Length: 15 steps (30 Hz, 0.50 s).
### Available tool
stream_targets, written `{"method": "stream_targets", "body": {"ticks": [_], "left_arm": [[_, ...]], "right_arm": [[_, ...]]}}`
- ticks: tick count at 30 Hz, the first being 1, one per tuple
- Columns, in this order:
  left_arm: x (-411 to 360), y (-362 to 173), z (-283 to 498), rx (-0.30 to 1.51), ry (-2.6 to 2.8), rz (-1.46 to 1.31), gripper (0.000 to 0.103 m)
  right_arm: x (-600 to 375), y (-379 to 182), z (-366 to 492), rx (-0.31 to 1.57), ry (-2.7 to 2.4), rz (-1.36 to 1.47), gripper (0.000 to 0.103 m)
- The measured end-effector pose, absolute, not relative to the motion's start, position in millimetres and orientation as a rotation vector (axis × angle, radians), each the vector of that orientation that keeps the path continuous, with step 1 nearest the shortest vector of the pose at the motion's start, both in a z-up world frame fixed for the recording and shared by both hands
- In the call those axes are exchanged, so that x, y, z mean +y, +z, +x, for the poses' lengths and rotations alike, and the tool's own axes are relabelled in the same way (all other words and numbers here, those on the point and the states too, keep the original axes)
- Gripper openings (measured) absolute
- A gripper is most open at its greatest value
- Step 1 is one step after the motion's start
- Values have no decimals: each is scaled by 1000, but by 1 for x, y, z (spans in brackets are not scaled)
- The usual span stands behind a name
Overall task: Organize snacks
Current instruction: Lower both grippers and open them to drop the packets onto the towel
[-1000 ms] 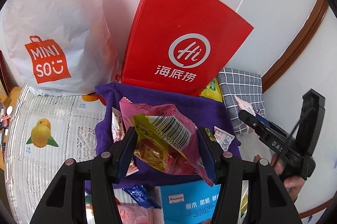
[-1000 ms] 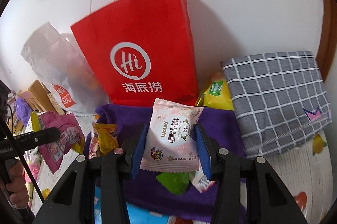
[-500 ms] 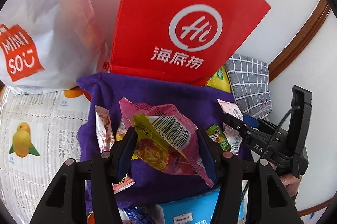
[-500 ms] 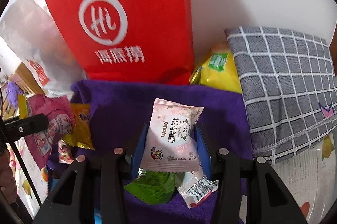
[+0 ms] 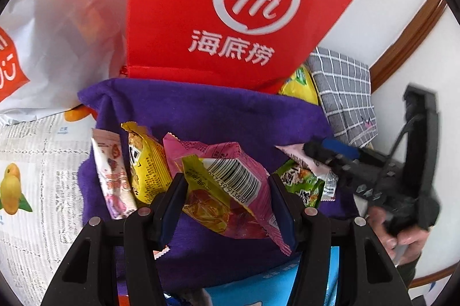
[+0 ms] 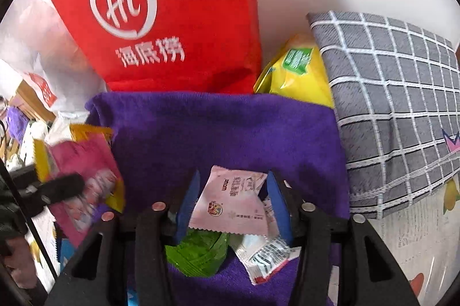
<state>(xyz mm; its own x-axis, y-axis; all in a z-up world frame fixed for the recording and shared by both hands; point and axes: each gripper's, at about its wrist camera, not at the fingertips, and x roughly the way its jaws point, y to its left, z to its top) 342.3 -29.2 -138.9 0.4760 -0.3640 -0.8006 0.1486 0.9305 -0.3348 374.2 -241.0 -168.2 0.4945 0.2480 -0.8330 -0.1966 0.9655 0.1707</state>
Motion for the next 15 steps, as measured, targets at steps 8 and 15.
{"method": "stream_targets", "body": {"ticks": [8, 15], "left_arm": [[-45, -148, 349, 1045, -289, -194, 56], [-50, -144, 347, 1077, -273, -186, 67]], "right_arm": [[-258, -137, 363, 938, 275, 115, 61], [-258, -128, 360, 932, 282, 102, 61]]}}
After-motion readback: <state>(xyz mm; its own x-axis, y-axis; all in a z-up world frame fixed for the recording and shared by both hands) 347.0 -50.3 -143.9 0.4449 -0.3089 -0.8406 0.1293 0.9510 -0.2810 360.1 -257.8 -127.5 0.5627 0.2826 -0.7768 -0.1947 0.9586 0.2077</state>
